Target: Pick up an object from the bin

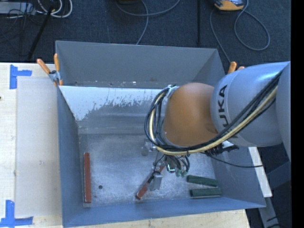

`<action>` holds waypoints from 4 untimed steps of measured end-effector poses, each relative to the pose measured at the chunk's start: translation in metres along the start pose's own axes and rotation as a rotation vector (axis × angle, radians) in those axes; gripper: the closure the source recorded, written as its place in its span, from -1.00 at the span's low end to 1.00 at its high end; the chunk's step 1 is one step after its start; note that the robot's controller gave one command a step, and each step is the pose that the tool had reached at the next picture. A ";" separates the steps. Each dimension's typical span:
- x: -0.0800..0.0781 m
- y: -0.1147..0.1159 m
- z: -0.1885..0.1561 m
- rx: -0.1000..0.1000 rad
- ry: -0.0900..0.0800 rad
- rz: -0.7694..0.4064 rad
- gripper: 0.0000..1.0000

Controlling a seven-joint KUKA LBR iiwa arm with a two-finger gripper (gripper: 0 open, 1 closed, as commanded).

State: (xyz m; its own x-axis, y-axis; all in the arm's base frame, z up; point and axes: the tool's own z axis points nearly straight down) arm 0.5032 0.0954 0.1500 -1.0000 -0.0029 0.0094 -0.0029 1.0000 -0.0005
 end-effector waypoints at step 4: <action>0.015 -0.085 -0.122 0.003 -0.018 -0.373 1.00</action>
Offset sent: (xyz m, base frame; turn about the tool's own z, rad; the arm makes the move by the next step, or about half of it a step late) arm -0.0069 -0.0779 -0.0786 -0.2837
